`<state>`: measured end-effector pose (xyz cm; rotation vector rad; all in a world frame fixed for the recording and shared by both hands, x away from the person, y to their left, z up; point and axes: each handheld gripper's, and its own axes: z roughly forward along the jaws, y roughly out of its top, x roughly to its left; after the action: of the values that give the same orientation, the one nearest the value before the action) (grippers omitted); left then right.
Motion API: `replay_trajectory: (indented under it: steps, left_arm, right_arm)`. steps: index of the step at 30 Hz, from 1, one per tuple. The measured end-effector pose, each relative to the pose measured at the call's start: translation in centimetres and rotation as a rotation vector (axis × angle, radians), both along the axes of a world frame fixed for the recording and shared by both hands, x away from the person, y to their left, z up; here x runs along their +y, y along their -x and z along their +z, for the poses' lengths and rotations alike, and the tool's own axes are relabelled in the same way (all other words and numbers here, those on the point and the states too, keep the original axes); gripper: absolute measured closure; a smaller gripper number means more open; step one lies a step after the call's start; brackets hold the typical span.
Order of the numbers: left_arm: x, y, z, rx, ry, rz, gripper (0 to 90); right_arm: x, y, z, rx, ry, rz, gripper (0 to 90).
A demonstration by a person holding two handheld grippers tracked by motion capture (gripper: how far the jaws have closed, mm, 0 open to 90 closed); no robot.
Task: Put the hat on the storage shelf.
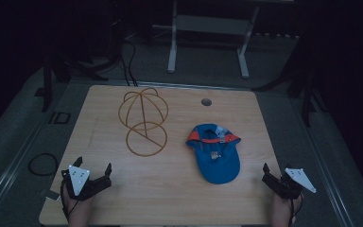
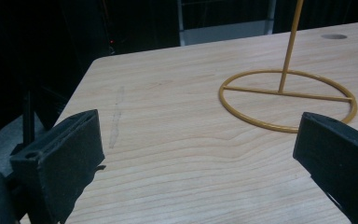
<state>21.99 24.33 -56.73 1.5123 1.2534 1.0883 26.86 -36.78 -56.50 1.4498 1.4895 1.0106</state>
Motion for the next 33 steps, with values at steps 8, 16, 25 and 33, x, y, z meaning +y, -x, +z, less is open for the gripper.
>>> replay_trajectory:
  steps: [8,16,25,33]
  left_arm:
    - [-0.1,0.0,0.0,0.004,0.009,-0.019,1.9]
    - [-0.2,0.0,0.1,0.001,0.02,0.001,1.9]
    - [0.2,0.0,0.2,-0.004,0.069,0.004,1.8]
    - [-0.2,-0.2,0.0,0.032,0.063,-0.047,3.6]
  right_arm:
    - [-0.3,-0.1,0.0,0.01,-0.013,0.021,17.1]
    - [0.0,-0.3,0.9,0.053,-0.049,0.058,15.4]
    - [1.6,-1.7,3.0,0.084,-0.052,0.151,13.3]
    - [2.6,-3.3,5.3,0.096,-0.046,0.248,13.2]
